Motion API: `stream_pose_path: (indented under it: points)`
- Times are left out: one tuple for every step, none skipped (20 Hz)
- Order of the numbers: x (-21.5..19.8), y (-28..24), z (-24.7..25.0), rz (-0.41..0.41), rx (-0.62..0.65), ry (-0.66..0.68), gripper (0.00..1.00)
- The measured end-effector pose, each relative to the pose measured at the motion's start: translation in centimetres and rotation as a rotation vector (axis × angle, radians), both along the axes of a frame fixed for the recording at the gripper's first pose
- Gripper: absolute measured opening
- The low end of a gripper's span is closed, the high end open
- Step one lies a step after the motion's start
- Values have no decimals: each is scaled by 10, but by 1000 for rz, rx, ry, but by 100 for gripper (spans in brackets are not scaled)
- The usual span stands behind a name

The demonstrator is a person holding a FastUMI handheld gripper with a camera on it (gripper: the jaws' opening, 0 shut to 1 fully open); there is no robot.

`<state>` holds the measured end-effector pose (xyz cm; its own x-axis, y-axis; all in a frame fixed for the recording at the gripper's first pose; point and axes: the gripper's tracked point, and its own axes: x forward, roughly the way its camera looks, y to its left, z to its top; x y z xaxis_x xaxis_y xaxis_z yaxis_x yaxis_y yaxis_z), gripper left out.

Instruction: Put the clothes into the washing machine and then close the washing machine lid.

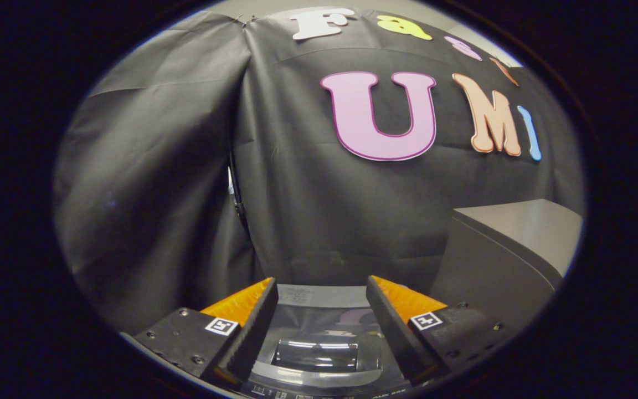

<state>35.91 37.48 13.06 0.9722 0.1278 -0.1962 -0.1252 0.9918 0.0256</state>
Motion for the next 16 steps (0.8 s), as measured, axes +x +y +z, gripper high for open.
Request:
stream_pose_path:
  points:
    - [1,0,-1,-2,0,-3,97]
    - [0,-1,-2,-6,4,-3,97]
    - [1,-2,-4,-10,13,-10,97]
    - [1,-4,-4,-16,22,-18,97]
    - [0,-6,-4,-22,33,-31,97]
    - [-1,-9,-5,-29,43,-39,97]
    - [-4,-11,-6,-31,55,-55,97]
    - [-6,-12,-7,-34,64,-67,97]
    - [-9,-13,-8,-35,69,-79,97]
    - [-13,-13,-7,-30,74,-87,97]
    - [-17,-14,-4,-24,83,-109,97]
    - [-22,-19,0,-25,85,-135,98]
    - [-32,-21,4,-18,86,-164,97]
    - [-44,-24,9,-9,78,-189,97]
    - [-57,-28,13,10,68,-211,97]
    - [-71,-32,19,27,61,-233,97]
